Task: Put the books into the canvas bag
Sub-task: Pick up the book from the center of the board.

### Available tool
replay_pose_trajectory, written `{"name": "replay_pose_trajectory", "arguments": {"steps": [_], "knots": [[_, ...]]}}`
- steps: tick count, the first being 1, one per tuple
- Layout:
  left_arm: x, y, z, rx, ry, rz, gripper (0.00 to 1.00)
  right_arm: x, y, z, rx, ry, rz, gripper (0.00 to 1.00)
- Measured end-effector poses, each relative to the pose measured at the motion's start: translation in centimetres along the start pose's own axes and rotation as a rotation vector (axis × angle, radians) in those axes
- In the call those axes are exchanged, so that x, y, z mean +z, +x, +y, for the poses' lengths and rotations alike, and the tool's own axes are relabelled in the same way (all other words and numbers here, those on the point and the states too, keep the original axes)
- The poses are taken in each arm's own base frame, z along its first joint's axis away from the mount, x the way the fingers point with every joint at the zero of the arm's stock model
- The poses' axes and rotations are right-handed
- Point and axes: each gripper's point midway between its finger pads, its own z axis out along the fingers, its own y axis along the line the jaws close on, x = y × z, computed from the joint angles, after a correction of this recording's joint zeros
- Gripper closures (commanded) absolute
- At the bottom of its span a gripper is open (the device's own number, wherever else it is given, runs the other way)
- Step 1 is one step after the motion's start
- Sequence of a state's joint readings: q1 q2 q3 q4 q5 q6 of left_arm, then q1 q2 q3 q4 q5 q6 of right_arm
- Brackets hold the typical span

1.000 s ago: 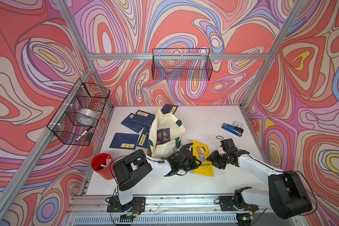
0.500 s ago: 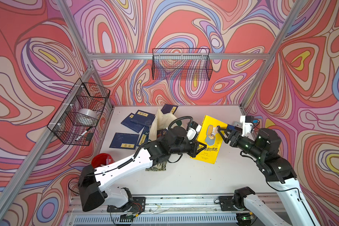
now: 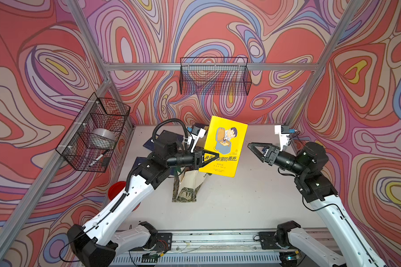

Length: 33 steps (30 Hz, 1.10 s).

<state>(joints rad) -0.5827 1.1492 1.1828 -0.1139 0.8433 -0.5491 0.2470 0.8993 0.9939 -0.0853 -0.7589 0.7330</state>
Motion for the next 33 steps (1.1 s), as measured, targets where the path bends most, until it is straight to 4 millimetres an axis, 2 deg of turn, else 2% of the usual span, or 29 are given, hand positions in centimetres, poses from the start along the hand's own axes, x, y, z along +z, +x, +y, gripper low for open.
{"name": "replay_pose_trajectory", "arguments": {"steps": [4,5,6,7,8,11,12,14,16,17,21,24,27,29,33], "knots": [[0.1,-0.3,-1.6,-0.002,0.087,0.014,1.00,2.5,1.3,3.2,-0.009,-0.117,0.086,0.30],[0.2,-0.4,-1.8,-0.007,0.105,0.016,1.00,3.0,1.5,4.3,-0.022,-0.149,0.103,0.34],[0.3,-0.5,-2.0,-0.009,0.120,0.014,1.00,3.4,1.7,5.2,-0.033,-0.175,0.115,0.40],[0.3,-0.7,-2.3,-0.013,0.138,0.011,1.00,3.7,1.5,5.8,-0.046,-0.193,0.113,0.52],[0.2,-1.0,-2.4,-0.017,0.151,0.005,1.00,3.9,1.3,6.1,-0.054,-0.202,0.105,0.66],[-0.1,-1.6,-2.3,-0.028,0.160,-0.011,1.00,4.3,0.8,6.1,-0.052,-0.215,0.086,0.99],[-0.2,-1.6,-2.0,-0.034,0.153,-0.013,0.96,4.4,0.7,6.2,-0.048,-0.218,0.082,1.00],[-0.4,-1.7,-1.5,-0.041,0.137,-0.014,0.80,4.9,0.7,5.9,-0.032,-0.215,0.081,1.00],[-0.5,-1.6,-0.9,-0.039,0.115,-0.014,0.53,5.4,0.9,5.4,-0.011,-0.201,0.091,1.00],[-0.5,-1.5,-0.5,-0.040,0.098,-0.014,0.46,5.8,1.0,5.1,0.001,-0.187,0.098,1.00],[-1.0,-1.6,1.6,-0.047,-0.035,-0.015,0.27,7.6,0.9,3.2,0.068,-0.072,0.137,1.00],[-2.8,-2.8,4.2,-0.046,-0.237,-0.046,0.19,8.8,-0.4,1.9,0.100,0.047,0.146,1.00],[-5.8,-4.0,7.4,-0.024,-0.500,-0.087,0.18,9.8,-1.5,-0.3,0.120,0.183,0.145,1.00],[-7.7,-4.2,9.3,-0.005,-0.669,-0.087,0.20,10.4,-1.4,-2.3,0.143,0.273,0.166,1.00],[-10.1,-2.8,13.7,0.010,-0.929,-0.010,0.22,12.9,0.9,-6.8,0.210,0.436,0.288,1.00]]}}
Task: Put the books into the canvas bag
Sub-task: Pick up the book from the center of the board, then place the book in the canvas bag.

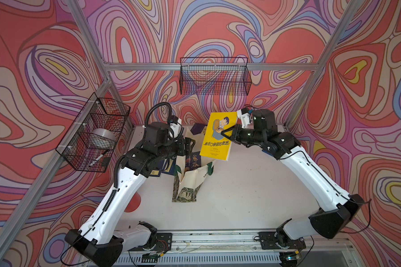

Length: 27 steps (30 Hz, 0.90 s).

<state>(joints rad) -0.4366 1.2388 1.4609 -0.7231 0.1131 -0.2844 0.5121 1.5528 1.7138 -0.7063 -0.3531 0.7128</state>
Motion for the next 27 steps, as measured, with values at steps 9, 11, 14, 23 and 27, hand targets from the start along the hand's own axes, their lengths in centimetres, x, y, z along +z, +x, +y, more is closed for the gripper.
{"name": "replay_pose_trajectory", "arguments": {"steps": [9,11,14,23,27], "knots": [[5.8,5.9,5.7,0.079,-0.253,0.204,0.26,8.5,2.4,-2.6,0.023,0.173,0.211,1.00],[6.5,6.3,6.3,0.081,-0.277,0.219,0.34,9.1,2.0,-2.1,0.008,0.174,0.218,1.00],[7.3,6.8,7.1,0.074,-0.298,0.231,0.55,9.5,2.1,-1.4,-0.015,0.174,0.238,1.00],[7.9,7.6,8.5,0.064,-0.338,0.246,1.00,9.3,4.2,-1.9,-0.029,0.199,0.295,1.00],[7.9,7.5,8.5,0.063,-0.337,0.244,0.85,8.2,5.2,-2.3,-0.028,0.203,0.308,1.00]]}}
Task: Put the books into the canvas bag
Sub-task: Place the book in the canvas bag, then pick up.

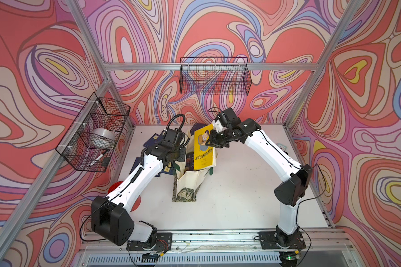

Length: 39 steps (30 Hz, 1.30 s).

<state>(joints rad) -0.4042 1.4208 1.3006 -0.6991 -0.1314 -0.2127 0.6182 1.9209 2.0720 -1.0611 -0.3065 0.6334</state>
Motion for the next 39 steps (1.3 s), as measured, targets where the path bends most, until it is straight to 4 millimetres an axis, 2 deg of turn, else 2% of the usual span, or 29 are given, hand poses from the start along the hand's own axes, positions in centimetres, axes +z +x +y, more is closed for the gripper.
{"name": "replay_pose_trajectory", "arguments": {"steps": [3,6,9,11,13,18,22,25,27,29,31,33,35,38,39], "knots": [[-0.1,0.0,0.0,-0.002,0.000,-0.002,0.61,-0.1,1.6,-0.9,0.009,0.012,0.033,1.00],[-0.7,-0.2,0.1,-0.011,0.004,-0.015,0.49,0.5,3.1,-1.8,0.023,0.027,0.077,1.00],[-1.4,-0.5,0.0,-0.018,0.016,-0.034,0.46,1.1,3.9,-1.9,0.022,0.025,0.110,1.00],[-1.6,-0.5,-0.3,-0.023,0.035,-0.035,0.49,1.5,4.1,-1.5,0.014,0.013,0.125,1.00],[-1.3,-0.2,-0.8,-0.024,0.061,-0.022,0.59,2.3,4.0,-0.8,0.003,-0.010,0.142,1.00],[0.4,1.3,-2.9,-0.032,0.163,0.062,0.99,6.0,3.9,0.3,-0.002,-0.087,0.195,1.00],[0.2,1.4,-4.8,-0.022,0.220,0.068,1.00,8.1,4.5,0.0,0.014,-0.118,0.232,1.00],[-0.6,0.5,-7.9,0.010,0.285,0.063,1.00,8.7,5.1,-0.8,0.029,-0.124,0.256,1.00],[-0.7,-0.5,-10.6,0.026,0.330,0.064,1.00,8.7,5.9,-2.0,0.050,-0.123,0.274,1.00],[-0.8,-1.4,-13.6,0.034,0.385,0.067,1.00,8.1,6.6,-4.1,0.089,-0.111,0.281,1.00],[-0.9,-2.3,-16.6,0.035,0.438,0.069,1.00,6.3,6.7,-6.9,0.149,-0.088,0.266,1.00],[-1.1,-3.4,-19.7,0.033,0.492,0.063,1.00,3.4,5.8,-10.0,0.218,-0.069,0.210,1.00],[-1.5,-4.8,-22.9,0.022,0.556,0.049,1.00,-0.5,4.1,-12.6,0.271,-0.052,0.120,1.00],[-2.2,-7.0,-27.1,-0.007,0.651,0.012,1.00,-6.3,1.8,-14.6,0.283,-0.023,-0.024,1.00],[-2.5,-7.6,-28.1,-0.021,0.678,0.001,1.00,-7.6,1.4,-14.9,0.282,-0.008,-0.050,1.00]]}}
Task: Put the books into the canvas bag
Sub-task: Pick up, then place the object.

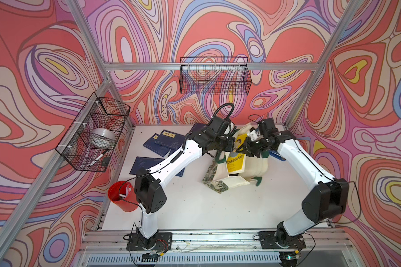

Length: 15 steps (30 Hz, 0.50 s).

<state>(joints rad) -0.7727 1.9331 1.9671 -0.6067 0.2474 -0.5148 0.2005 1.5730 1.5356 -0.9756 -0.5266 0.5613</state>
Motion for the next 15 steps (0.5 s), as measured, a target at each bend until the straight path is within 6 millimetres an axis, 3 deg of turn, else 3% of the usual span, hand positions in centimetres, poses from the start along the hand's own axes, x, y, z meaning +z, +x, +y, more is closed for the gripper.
{"name": "replay_pose_trajectory", "arguments": {"steps": [3,6,11,15], "knots": [[0.6,-1.2,-1.4,-0.047,0.054,-0.041,1.00,-2.6,-1.1,-0.3,-0.020,0.061,-0.040,1.00],[1.1,-1.9,-0.2,-0.116,0.073,-0.069,1.00,-1.9,-1.8,-0.9,-0.035,0.111,-0.012,1.00],[4.4,1.0,6.4,-0.254,0.038,-0.026,1.00,3.4,-2.7,-4.6,0.002,0.244,0.086,1.00],[5.6,3.0,11.1,-0.316,0.005,-0.011,1.00,8.3,-2.7,-5.8,0.000,0.287,0.157,1.00]]}}
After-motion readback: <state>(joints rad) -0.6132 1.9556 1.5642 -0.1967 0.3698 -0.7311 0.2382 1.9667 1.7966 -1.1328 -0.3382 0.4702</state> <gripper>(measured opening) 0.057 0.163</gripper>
